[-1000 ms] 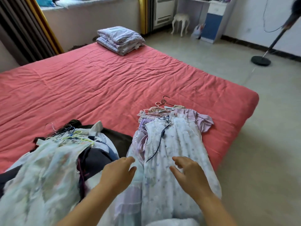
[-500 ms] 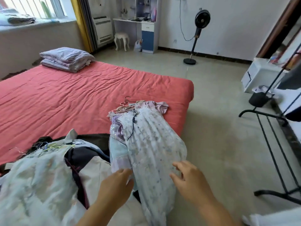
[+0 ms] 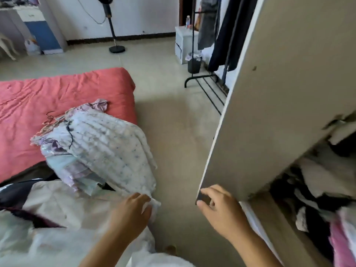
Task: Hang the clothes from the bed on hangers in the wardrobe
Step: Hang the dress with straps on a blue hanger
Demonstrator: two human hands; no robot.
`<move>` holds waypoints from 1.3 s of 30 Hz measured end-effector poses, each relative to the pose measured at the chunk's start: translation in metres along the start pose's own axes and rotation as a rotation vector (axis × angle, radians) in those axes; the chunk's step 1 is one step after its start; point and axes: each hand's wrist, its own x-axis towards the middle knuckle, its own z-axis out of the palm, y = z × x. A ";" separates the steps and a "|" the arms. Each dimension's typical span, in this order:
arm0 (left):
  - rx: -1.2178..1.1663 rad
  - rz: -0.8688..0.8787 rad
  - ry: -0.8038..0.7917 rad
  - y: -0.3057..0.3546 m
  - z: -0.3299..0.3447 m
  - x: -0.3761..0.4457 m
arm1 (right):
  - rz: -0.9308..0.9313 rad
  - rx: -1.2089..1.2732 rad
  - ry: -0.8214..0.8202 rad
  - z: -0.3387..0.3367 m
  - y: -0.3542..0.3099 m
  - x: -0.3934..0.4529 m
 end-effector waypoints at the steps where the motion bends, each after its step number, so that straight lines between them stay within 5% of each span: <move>1: 0.011 0.035 -0.005 0.011 -0.001 -0.001 | 0.029 0.008 0.043 -0.008 0.006 -0.013; 12: 0.150 0.571 -0.017 0.133 -0.009 0.010 | 0.314 -0.056 0.444 -0.096 0.032 -0.101; 23: 0.035 1.206 0.126 0.349 -0.061 -0.016 | 0.528 -0.322 0.946 -0.251 0.022 -0.184; 39: -0.217 1.523 0.548 0.658 -0.160 -0.038 | 0.340 -0.504 1.395 -0.515 0.099 -0.203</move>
